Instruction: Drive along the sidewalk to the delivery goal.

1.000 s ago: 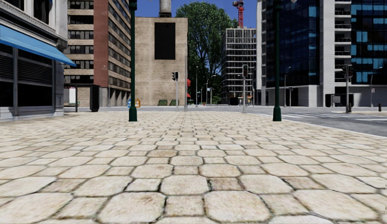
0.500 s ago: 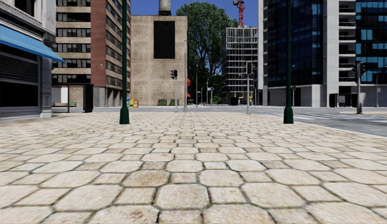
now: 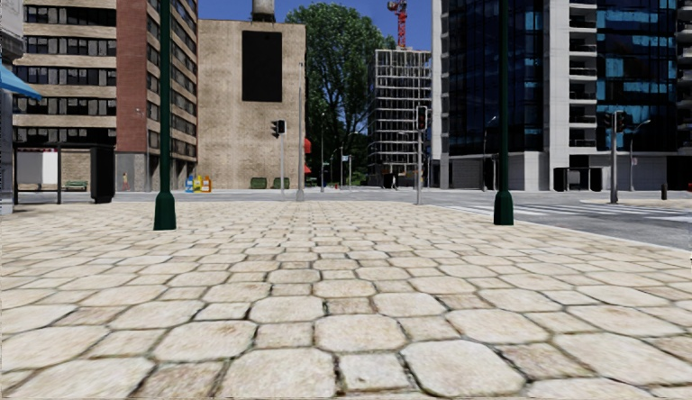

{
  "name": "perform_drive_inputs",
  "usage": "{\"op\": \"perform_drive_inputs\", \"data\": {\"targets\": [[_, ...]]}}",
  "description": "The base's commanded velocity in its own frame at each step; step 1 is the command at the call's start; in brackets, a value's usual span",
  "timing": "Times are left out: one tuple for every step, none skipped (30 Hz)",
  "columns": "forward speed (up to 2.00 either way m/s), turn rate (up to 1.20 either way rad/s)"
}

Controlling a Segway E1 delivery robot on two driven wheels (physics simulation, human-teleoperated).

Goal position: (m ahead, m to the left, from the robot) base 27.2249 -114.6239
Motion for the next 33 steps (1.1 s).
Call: {"op": "perform_drive_inputs", "data": {"targets": [[2.0,-0.41],[2.0,-0.41],[2.0,-0.41],[2.0,-0.41],[2.0,-0.41],[2.0,-0.41],[2.0,-0.41],[2.0,-0.41],[2.0,-0.41],[2.0,-0.41],[2.0,-0.41],[2.0,-0.41],[2.0,-0.32],[2.0,0.0],[2.0,0.0],[2.0,0.0],[2.0,0.0],[2.0,0.0],[2.0,0.0],[2.0,0.0],[2.0,0.0],[2.0,0.0],[2.0,0.0],[2.0,0.0],[2.0,0.0],[2.0,0.0],[2.0,0.0],[2.0,0.0],[2.0,0.0],[2.0,0.0],[2.0,0.0],[2.0,0.0],[2.0,0.0]]}}
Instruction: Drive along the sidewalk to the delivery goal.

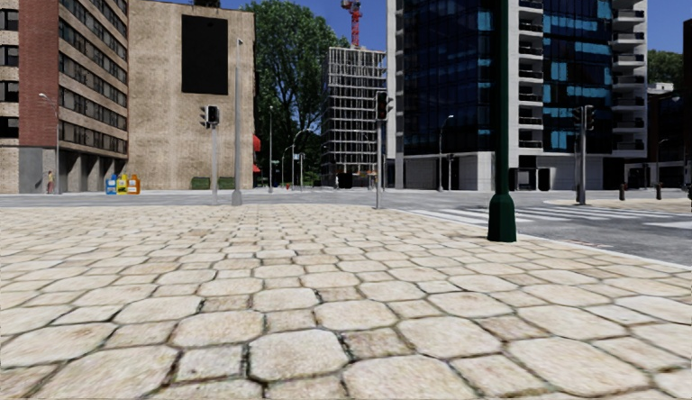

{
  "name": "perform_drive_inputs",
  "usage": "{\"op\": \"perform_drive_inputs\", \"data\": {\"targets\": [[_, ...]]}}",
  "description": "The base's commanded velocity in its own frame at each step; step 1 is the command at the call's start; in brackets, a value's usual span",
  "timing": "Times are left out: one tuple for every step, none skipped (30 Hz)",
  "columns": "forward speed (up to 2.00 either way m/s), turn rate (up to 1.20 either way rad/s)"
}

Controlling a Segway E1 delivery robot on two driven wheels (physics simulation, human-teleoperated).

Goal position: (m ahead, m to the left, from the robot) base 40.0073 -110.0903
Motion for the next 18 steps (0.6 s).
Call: {"op": "perform_drive_inputs", "data": {"targets": [[2.0,0.0],[2.0,0.0],[2.0,0.0],[2.0,0.0],[2.0,0.0],[2.0,0.0],[2.0,0.0],[2.0,0.0],[2.0,0.0],[2.0,0.0],[2.0,0.0],[2.0,0.0],[2.0,0.0],[2.0,0.0],[2.0,0.0],[2.0,0.0],[2.0,0.0],[2.0,0.0]]}}
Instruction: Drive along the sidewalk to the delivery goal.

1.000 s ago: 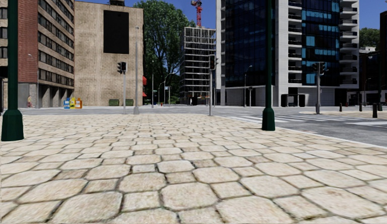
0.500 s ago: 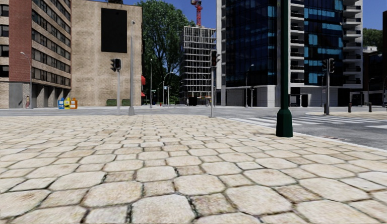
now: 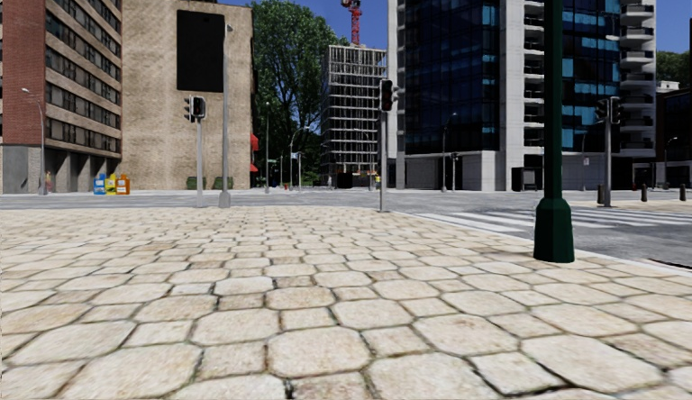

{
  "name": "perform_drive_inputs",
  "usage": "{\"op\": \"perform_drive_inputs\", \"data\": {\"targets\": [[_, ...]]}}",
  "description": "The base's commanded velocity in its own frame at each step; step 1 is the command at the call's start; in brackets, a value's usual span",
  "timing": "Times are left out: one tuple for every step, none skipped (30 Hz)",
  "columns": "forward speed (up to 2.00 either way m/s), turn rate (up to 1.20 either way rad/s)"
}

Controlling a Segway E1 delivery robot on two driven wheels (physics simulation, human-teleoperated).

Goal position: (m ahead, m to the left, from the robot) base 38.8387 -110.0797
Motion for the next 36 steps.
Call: {"op": "perform_drive_inputs", "data": {"targets": [[2.0,0.0],[2.0,0.0],[2.0,0.0],[2.0,0.0],[2.0,0.0],[2.0,0.0],[2.0,0.0],[2.0,0.0],[2.0,0.0],[2.0,0.0],[2.0,0.0],[2.0,0.0],[2.0,0.0],[2.0,0.0],[2.0,0.0],[2.0,0.0],[2.0,0.0],[2.0,0.0],[2.0,0.0],[2.0,0.0],[2.0,0.0],[2.0,0.0],[2.0,0.0],[2.0,0.0],[2.0,-0.02],[2.0,-0.14],[2.0,-0.2],[2.0,-0.2],[2.0,-0.22],[2.0,-0.23],[2.0,-0.23],[2.0,-0.23],[2.0,-0.23],[2.0,-0.23],[2.0,-0.23],[2.0,-0.26]]}}
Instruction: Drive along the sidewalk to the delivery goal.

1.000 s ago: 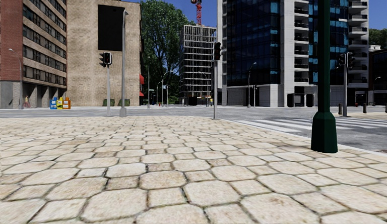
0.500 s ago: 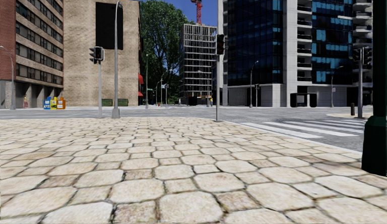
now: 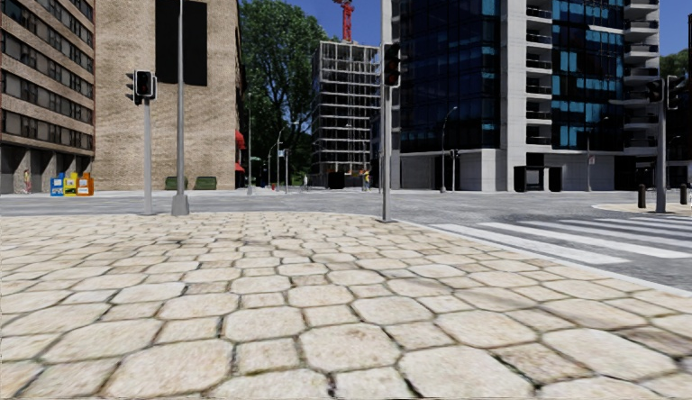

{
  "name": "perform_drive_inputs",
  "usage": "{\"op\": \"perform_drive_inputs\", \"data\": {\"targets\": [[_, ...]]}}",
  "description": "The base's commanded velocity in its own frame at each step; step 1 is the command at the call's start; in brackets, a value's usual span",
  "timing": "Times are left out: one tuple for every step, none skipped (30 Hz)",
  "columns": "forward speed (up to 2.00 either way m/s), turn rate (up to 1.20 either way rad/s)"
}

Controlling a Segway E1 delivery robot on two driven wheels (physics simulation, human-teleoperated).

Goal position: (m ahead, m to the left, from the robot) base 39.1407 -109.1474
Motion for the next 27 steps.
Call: {"op": "perform_drive_inputs", "data": {"targets": [[2.0,-0.33],[2.0,-0.38],[2.0,-0.38],[2.0,-0.4],[2.0,-0.4],[2.0,-0.58],[2.0,-0.58],[2.0,-0.59],[2.0,-0.59],[2.0,-0.59],[2.0,-0.59],[2.0,-0.59],[2.0,-0.59],[2.0,-0.59],[2.0,-0.59],[2.0,-0.59],[2.0,-0.59],[2.0,-0.59],[2.0,-0.59],[2.0,-0.59],[2.0,-0.59],[2.0,-0.59],[2.0,-0.59],[2.0,-0.59],[2.0,-0.59],[2.0,-0.59],[2.0,-0.59]]}}
